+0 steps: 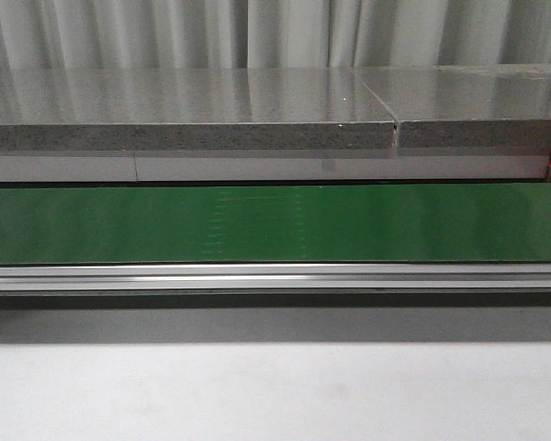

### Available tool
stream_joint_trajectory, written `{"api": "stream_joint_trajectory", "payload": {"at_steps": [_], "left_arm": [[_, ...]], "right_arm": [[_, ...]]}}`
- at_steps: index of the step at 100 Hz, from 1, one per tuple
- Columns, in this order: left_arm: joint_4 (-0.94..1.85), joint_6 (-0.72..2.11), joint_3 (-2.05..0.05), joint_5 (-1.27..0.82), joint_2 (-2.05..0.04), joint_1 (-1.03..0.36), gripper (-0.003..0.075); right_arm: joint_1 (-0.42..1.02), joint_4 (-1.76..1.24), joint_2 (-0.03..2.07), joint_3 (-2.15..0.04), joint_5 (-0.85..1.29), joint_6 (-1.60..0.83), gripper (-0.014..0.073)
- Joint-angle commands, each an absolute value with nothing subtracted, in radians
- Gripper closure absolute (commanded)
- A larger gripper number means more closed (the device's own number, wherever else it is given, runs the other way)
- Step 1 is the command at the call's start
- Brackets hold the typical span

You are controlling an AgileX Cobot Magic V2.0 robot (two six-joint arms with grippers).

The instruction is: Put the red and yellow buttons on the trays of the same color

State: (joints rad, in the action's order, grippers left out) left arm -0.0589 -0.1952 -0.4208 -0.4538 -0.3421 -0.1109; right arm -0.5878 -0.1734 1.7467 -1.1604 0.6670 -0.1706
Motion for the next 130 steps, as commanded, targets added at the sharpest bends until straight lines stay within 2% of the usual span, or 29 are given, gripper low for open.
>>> {"api": "stream_joint_trajectory", "payload": {"at_steps": [1, 17, 62, 96, 103, 110, 130], "left_arm": [[-0.058, -0.194, -0.449, -0.379, -0.350, -0.118, 0.0739], [-0.058, -0.194, -0.449, -0.379, -0.350, -0.118, 0.0739], [-0.058, -0.194, -0.449, -0.379, -0.350, -0.118, 0.0739], [-0.058, -0.194, -0.449, -0.379, -0.350, -0.118, 0.0739], [-0.058, -0.194, -0.449, -0.379, -0.350, -0.118, 0.0739], [-0.058, -0.194, -0.449, -0.379, -0.350, -0.118, 0.0739], [-0.058, -0.194, -0.449, -0.379, -0.350, -0.118, 0.0739]], "right_arm": [[-0.592, -0.196, 1.644, -1.181, 0.606, -0.174, -0.0001], [-0.536, -0.213, 1.529, -1.181, 0.563, -0.216, -0.0001], [-0.191, -0.212, 1.244, -1.142, 0.531, -0.291, -0.0001], [-0.103, -0.212, 1.041, -0.954, 0.514, -0.316, 0.0007], [-0.100, -0.212, 0.997, -0.919, 0.524, -0.316, 0.0064], [-0.100, -0.212, 0.954, -0.890, 0.535, -0.316, 0.0172], [-0.100, -0.212, 0.841, -0.832, 0.536, -0.316, 0.0584]]}}
